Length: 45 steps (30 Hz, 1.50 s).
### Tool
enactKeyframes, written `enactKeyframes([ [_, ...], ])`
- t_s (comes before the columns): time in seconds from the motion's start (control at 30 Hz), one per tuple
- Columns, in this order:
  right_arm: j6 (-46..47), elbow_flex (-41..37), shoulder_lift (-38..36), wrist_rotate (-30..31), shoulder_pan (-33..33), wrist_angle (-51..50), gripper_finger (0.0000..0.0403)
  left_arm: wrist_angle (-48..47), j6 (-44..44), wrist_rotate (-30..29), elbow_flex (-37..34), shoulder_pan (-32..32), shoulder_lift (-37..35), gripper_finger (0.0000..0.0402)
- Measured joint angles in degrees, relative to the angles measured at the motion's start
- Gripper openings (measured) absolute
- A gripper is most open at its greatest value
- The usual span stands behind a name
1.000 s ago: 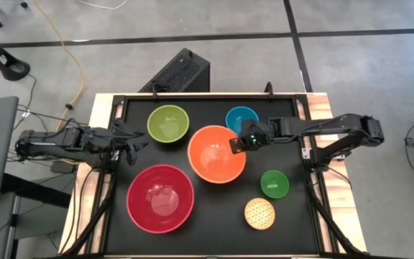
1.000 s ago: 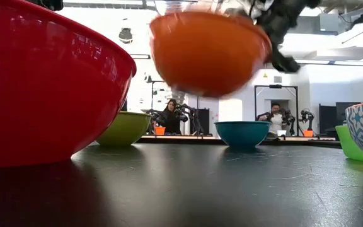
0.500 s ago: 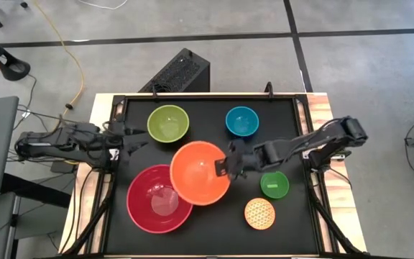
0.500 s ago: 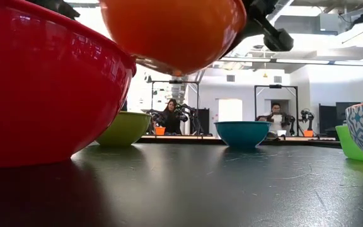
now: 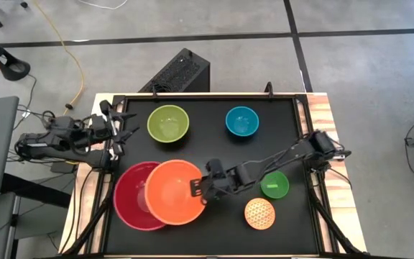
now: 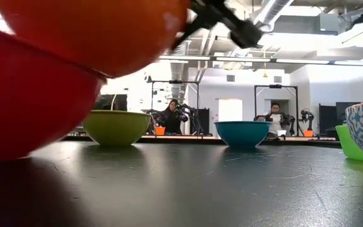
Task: Nest bowls inside each other
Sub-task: Stack the orange bowl into the red bowl
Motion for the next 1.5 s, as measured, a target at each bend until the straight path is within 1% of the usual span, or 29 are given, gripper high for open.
enactKeyframes([
  [0.07,-2.3,4.0,2.7,-0.2,-0.3,0.4,0.0015,2.9,1.2,-0.2,0.0,0.0,0.2,0.0203],
  [0.17,-5.6,9.3,6.3,-0.3,-1.1,0.3,0.0015,3.8,1.3,-0.2,0.0,0.0,0.3,0.0203],
  [0.3,-10.7,14.8,9.8,-0.8,-2.4,0.0,0.0015,2.8,-1.8,-0.4,0.0,0.0,0.2,0.0203],
  [0.4,-13.5,16.9,10.8,-1.6,-3.7,0.1,0.0015,2.5,-3.6,-0.5,0.0,0.0,0.2,0.0203],
  [0.57,-16.4,17.5,11.5,-2.3,-5.8,1.1,0.0015,2.0,-7.8,-0.7,0.0,0.0,0.1,0.0203],
  [0.77,-23.9,17.5,11.6,-3.4,-8.6,3.3,0.0015,-0.5,-11.8,-1.5,0.0,0.0,0.1,0.0203],
  [0.87,-27.2,17.5,11.6,-7.3,-10.1,5.9,0.0015,-0.8,-13.3,-2.0,0.0,0.0,0.1,0.0203],
  [0.93,-29.3,18.3,11.7,-8.7,-10.8,8.4,0.0015,-0.7,-14.3,-2.3,0.0,0.0,0.1,0.0203],
  [1.0,-31.6,18.8,11.7,-11.0,-11.4,11.9,0.0015,-0.1,-14.5,-3.0,0.0,0.0,0.1,0.0203],
  [1.07,-33.2,19.0,11.5,-11.1,-11.8,14.4,0.0015,1.8,-14.2,-3.3,0.0,0.0,0.1,0.0203],
  [1.17,-35.9,18.9,11.6,-11.3,-13.1,14.9,0.0015,5.8,-13.4,-3.4,0.0,0.0,0.1,0.0203],
  [1.27,-38.3,18.7,13.7,-12.4,-14.6,20.1,0.0015,8.6,-15.3,-3.0,0.0,0.0,0.2,0.0203],
  [1.33,-39.6,18.7,15.5,-14.0,-15.4,23.5,0.0015,7.7,-17.5,-2.2,0.0,0.0,1.0,0.0203],
  [1.4,-39.3,19.5,17.6,-15.9,-15.8,27.4,0.0015,5.3,-17.6,-1.2,0.1,0.0,2.3,0.0203],
  [1.43,-39.4,20.3,18.6,-16.2,-15.7,27.0,0.0015,4.3,-17.4,-1.2,-0.1,0.0,3.2,0.0203],
  [1.5,-40.1,22.4,20.5,-17.5,-15.7,26.2,0.0015,5.7,-17.5,-1.8,-0.1,0.0,4.0,0.0203],
])
